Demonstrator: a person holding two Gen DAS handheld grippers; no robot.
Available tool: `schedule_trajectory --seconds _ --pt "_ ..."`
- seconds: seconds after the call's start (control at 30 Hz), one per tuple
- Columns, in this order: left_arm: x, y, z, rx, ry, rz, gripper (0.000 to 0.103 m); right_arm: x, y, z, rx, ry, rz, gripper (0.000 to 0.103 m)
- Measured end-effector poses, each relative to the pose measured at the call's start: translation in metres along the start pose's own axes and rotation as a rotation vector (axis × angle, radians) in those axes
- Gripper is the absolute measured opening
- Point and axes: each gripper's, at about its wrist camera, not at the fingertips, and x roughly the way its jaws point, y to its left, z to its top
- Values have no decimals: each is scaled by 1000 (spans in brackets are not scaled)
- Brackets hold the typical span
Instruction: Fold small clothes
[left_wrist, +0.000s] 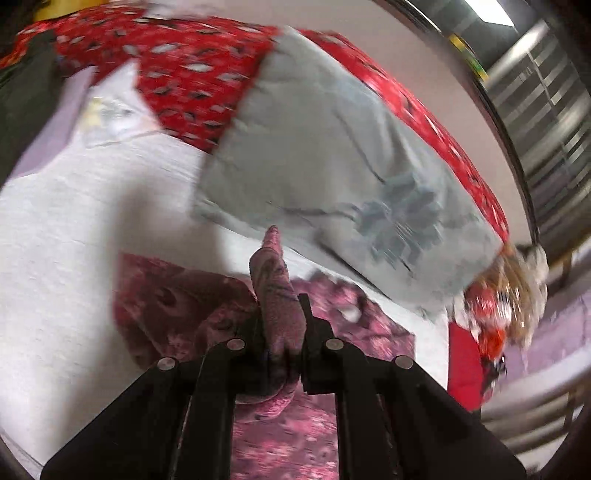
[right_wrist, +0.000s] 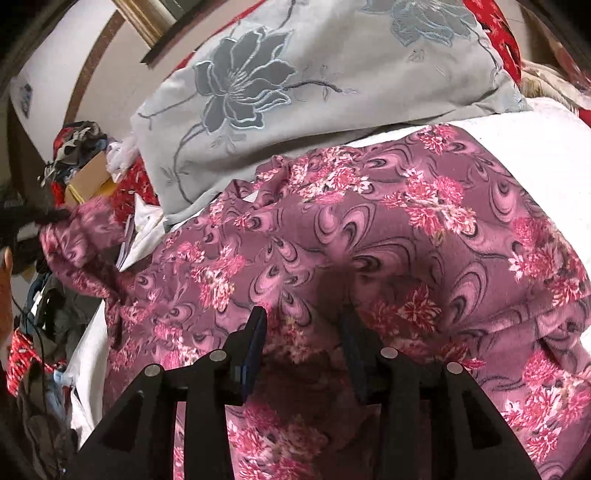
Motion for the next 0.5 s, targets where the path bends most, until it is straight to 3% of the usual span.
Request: schedule_trajectory --seconds 0.17,0.3,0.4,0.5 --pt "45 -43 -36 75 85 -44 9 -2 -7 -3 29 -21 42 42" --pt "94 -59 -67 117 173 -14 10 -3 -12 -3 48 -29 69 42" --pt "119 -64 -85 168 214 52 25 -3 -12 -4 52 -32 77 42" --pt "113 -62 -92 171 210 48 40 -5 -14 -5 58 -31 82 42"
